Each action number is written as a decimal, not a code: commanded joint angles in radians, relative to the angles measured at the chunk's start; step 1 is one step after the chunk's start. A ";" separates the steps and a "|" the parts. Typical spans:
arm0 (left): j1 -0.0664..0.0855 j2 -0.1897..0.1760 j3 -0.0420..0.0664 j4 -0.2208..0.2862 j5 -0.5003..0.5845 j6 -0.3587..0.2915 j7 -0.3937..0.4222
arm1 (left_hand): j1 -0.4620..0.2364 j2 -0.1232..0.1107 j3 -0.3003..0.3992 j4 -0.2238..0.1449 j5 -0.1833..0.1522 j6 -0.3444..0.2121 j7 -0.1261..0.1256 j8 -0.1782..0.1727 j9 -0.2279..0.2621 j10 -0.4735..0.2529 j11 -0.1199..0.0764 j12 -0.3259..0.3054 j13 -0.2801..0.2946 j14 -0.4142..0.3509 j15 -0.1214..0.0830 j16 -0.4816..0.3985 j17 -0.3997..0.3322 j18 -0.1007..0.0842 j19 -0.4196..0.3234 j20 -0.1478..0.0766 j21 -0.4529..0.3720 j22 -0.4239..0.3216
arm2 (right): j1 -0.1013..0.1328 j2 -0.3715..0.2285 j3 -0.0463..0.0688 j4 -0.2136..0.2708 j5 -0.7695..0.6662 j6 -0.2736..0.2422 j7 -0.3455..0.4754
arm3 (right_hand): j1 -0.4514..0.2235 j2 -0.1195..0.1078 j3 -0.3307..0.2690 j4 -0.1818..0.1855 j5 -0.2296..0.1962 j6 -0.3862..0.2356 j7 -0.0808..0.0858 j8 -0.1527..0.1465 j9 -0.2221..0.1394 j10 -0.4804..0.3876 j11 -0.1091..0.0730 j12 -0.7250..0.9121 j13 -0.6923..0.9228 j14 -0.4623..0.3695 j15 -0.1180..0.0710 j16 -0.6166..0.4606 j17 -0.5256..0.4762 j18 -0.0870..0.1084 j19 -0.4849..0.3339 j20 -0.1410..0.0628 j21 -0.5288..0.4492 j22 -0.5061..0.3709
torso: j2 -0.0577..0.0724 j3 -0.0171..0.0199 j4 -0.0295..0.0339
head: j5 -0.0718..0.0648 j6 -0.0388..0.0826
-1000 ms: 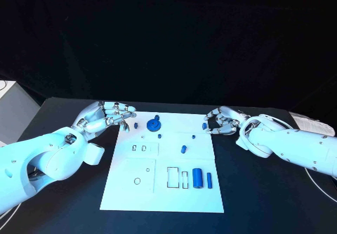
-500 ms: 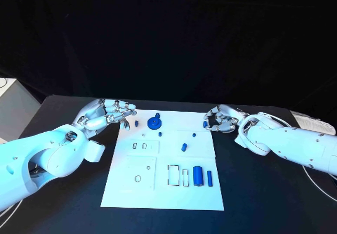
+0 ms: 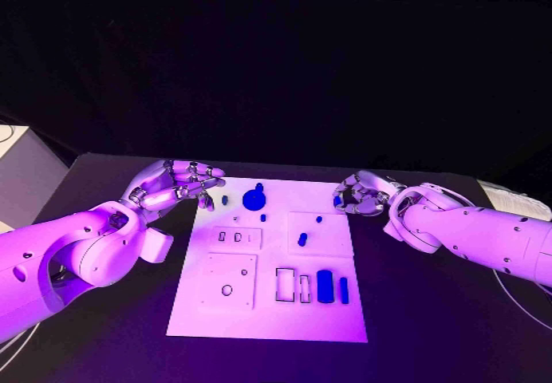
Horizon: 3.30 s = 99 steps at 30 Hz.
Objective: Assemble the parts on the task board
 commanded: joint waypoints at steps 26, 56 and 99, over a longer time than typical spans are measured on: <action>0.001 -0.002 0.001 -0.001 -0.004 0.017 0.005 | 0.003 0.005 -0.001 -0.005 -0.006 -0.009 0.001 -0.007 0.001 -0.005 0.001 -0.004 0.001 -0.009 0.001 0.004 -0.001 0.005 -0.005 0.001 0.003 0.001 | -0.006 0.005 0.000 0.031 -0.017 -0.220 0.003 | -0.037 0.024 0.114 -0.034 -0.048 0.107 -0.071 0.152 0.057 0.056 -0.067 0.045 0.175 0.105 -0.058 0.006 0.258 -0.013 0.090 -0.055 0.034 0.235 | -0.002 0.0002 -0.0004 | 0.001 -0.001; 0.001 0.050 -0.006 -0.041 -0.001 -0.042 -0.037 | 0.000 0.006 -0.001 -0.004 -0.006 -0.007 0.001 -0.006 0.003 -0.003 0.001 -0.002 0.002 -0.012 0.002 0.005 -0.003 0.005 -0.012 0.002 0.008 0.005 | 0.015 0.227 -0.017 0.329 -0.214 -0.183 -0.506 | -0.070 0.015 0.133 -0.036 -0.082 0.089 -0.072 0.185 0.068 0.052 -0.069 0.037 0.169 0.100 -0.062 -0.001 0.241 -0.013 0.090 -0.061 0.033 0.236 | -0.027 -0.0178 -0.0290 | 0.054 -0.016; 0.001 0.054 -0.007 -0.042 -0.006 -0.039 -0.048 | -0.001 0.005 -0.002 -0.005 -0.006 -0.004 -0.001 -0.005 0.005 0.001 0.000 0.000 0.003 -0.014 0.002 0.005 -0.005 0.006 -0.018 0.003 0.011 0.007 | -0.069 0.395 -0.029 0.217 -0.373 -0.151 -0.579 | -0.104 -0.012 0.139 -0.030 -0.059 0.072 -0.066 0.197 0.068 0.042 -0.065 0.023 0.157 0.098 -0.059 -0.006 0.231 -0.013 0.090 -0.059 0.033 0.236 | -0.026 -0.0166 -0.0298 | 0.084 -0.044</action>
